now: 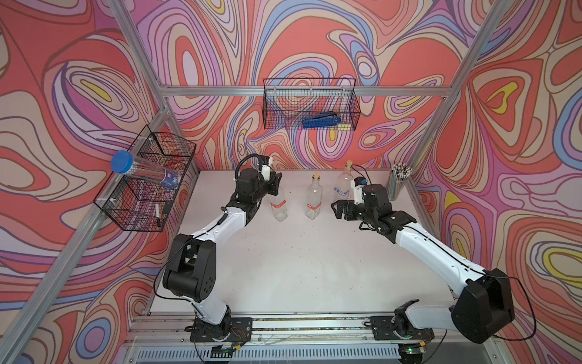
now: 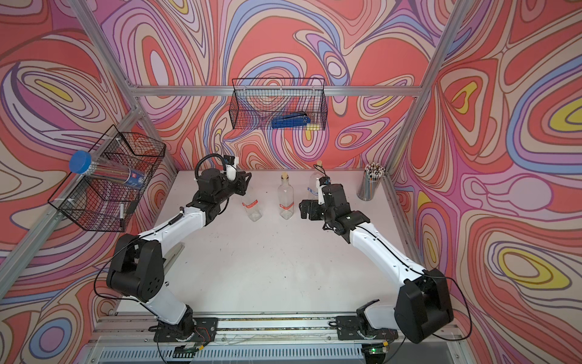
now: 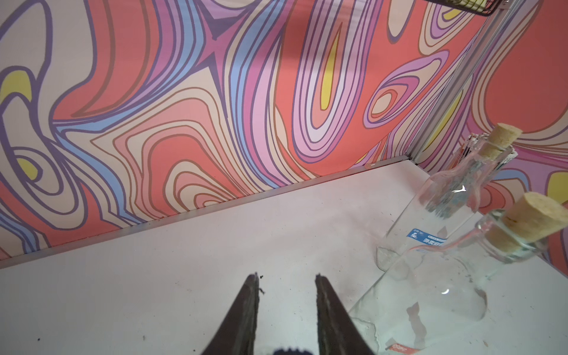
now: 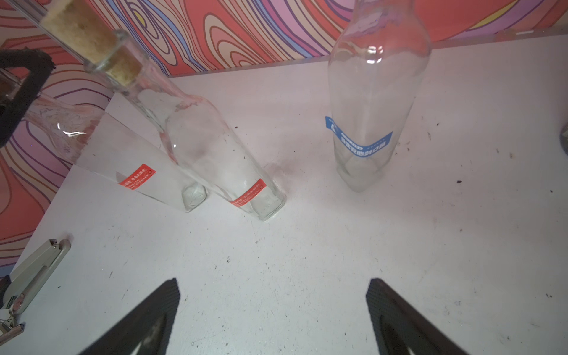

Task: Remove the label from the bottle
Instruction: Pick up the bottle from the center of the board.

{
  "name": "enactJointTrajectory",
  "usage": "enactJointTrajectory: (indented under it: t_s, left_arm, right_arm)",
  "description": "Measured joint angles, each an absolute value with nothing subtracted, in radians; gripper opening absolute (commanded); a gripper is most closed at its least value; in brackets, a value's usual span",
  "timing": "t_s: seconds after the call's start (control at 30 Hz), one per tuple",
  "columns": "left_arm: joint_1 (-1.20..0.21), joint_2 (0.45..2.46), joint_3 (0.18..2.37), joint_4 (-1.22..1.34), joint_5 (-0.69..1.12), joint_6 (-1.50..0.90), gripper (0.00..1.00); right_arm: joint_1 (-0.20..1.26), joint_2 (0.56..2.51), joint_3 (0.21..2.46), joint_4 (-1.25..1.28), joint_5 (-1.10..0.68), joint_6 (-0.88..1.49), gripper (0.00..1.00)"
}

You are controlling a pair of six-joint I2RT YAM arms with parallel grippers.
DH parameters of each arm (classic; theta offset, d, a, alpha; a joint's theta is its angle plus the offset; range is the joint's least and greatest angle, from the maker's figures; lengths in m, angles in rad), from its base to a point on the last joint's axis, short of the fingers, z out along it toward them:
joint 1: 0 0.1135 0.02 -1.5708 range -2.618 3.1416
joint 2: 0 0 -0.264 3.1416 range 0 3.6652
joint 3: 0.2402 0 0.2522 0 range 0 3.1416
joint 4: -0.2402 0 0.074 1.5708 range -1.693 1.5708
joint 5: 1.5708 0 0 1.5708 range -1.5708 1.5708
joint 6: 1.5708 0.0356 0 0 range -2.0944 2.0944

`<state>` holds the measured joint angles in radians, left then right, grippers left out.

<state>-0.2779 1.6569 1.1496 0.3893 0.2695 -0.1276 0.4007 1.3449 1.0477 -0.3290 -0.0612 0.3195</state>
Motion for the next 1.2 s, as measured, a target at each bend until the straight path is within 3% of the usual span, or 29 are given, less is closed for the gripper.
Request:
enactJointTrajectory:
  t_s: [0.2, 0.37, 0.83, 1.2]
  left_arm:
    - [-0.282, 1.646, 1.139, 0.391, 0.27, -0.123, 0.16]
    - [-0.284, 1.639, 1.137, 0.381, 0.269, -0.123, 0.0]
    - [-0.341, 1.482, 1.136, 0.101, 0.192, -0.146, 0.0]
    - [-0.389, 1.355, 1.032, 0.013, 0.128, -0.273, 0.0]
  right_arm:
    - [0.401, 1.345, 1.048, -0.328, -0.064, 0.32, 0.98]
    - [0.401, 1.345, 1.048, -0.323, -0.068, 0.322, 0.98]
    - [0.476, 1.344, 1.047, -0.299, -0.084, 0.316, 0.97]
    - [0.669, 1.344, 0.979, -0.194, -0.049, 0.274, 0.96]
